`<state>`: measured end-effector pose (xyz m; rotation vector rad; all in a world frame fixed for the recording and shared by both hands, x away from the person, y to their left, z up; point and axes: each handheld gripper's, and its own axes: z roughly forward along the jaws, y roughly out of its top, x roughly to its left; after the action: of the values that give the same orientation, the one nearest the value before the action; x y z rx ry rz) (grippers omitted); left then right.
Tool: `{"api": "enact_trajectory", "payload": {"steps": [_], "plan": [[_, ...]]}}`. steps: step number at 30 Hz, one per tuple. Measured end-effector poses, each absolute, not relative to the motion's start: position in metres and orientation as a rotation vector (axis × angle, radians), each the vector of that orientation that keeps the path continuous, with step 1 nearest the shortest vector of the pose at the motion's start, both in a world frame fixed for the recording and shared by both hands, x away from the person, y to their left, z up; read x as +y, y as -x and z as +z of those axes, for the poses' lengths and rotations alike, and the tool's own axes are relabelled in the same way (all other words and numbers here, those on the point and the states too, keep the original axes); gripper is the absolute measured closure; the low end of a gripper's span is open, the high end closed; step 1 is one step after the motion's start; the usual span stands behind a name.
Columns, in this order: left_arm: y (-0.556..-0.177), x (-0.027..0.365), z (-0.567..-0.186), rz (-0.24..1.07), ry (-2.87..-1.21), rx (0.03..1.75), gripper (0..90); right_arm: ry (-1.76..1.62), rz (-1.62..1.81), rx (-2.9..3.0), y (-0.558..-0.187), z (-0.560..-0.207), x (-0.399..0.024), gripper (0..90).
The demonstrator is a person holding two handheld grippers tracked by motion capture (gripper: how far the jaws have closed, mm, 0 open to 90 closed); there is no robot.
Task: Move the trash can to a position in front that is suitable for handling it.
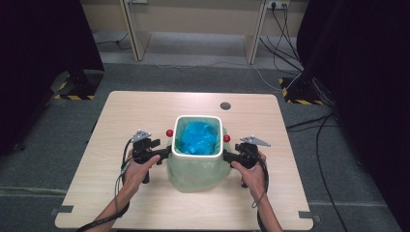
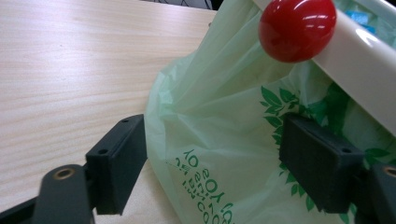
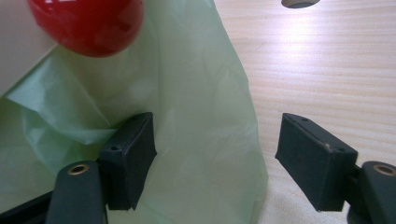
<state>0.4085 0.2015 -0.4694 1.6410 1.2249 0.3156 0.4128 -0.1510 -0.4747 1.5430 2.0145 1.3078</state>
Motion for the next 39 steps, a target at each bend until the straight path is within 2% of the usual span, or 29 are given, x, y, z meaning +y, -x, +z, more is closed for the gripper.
{"api": "enact_trajectory", "payload": {"steps": [2, 15, 23, 39], "plan": [[-0.407, 0.208, -0.468, 0.336, -1.649, 1.206, 18.0, -1.539, 1.282, 2.029, -0.413, -0.476, -0.153, 21.8], [-0.379, 0.231, -0.474, 0.349, -1.692, 1.152, 15.2, -1.556, 1.249, 2.013, -0.411, -0.475, -0.17, 18.3], [-0.362, 0.229, -0.488, 0.364, -1.781, 1.078, 14.9, -1.557, 1.237, 2.019, -0.408, -0.477, -0.175, 17.3], [-0.349, 0.236, -0.513, 0.436, -1.955, 1.063, 14.9, -1.574, 1.233, 1.997, -0.402, -0.477, -0.182, 17.3]]}}
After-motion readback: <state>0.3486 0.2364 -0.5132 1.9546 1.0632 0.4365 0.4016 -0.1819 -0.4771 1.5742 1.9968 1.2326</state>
